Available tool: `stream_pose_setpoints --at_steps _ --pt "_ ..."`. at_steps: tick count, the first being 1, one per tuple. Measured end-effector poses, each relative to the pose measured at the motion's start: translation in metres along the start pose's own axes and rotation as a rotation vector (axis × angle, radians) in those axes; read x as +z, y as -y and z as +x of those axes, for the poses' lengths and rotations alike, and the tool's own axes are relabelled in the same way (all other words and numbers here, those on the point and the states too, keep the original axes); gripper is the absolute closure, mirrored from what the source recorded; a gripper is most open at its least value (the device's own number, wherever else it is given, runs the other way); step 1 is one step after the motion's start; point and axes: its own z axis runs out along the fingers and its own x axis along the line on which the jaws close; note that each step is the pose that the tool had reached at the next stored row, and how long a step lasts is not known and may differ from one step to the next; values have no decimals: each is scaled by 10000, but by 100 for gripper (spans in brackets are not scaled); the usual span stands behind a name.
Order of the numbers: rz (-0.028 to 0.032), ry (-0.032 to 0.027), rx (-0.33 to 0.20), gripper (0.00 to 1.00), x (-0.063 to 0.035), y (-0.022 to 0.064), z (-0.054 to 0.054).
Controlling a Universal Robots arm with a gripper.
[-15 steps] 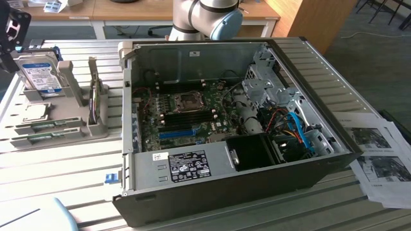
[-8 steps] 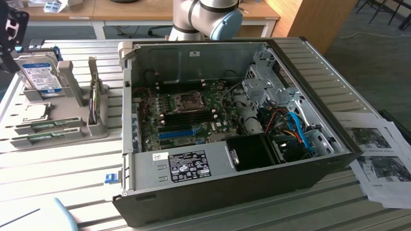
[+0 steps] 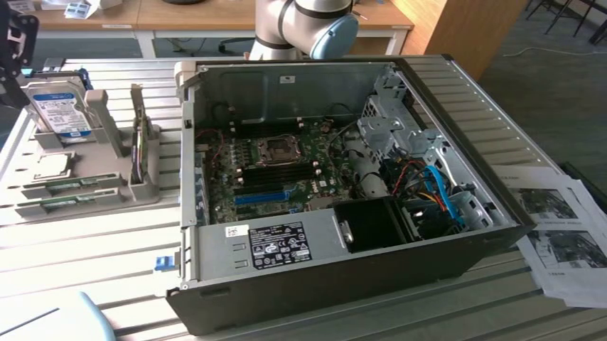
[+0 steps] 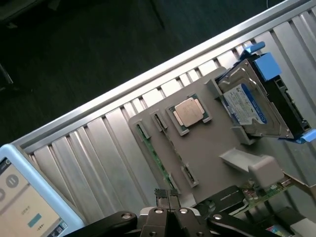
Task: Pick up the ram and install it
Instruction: 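Pick up the ram and move it above insertion slot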
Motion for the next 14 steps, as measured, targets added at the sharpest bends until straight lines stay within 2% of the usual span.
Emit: stream_pose_setpoints --at_steps 14 --pt "114 -92 -2303 91 0 0 0"
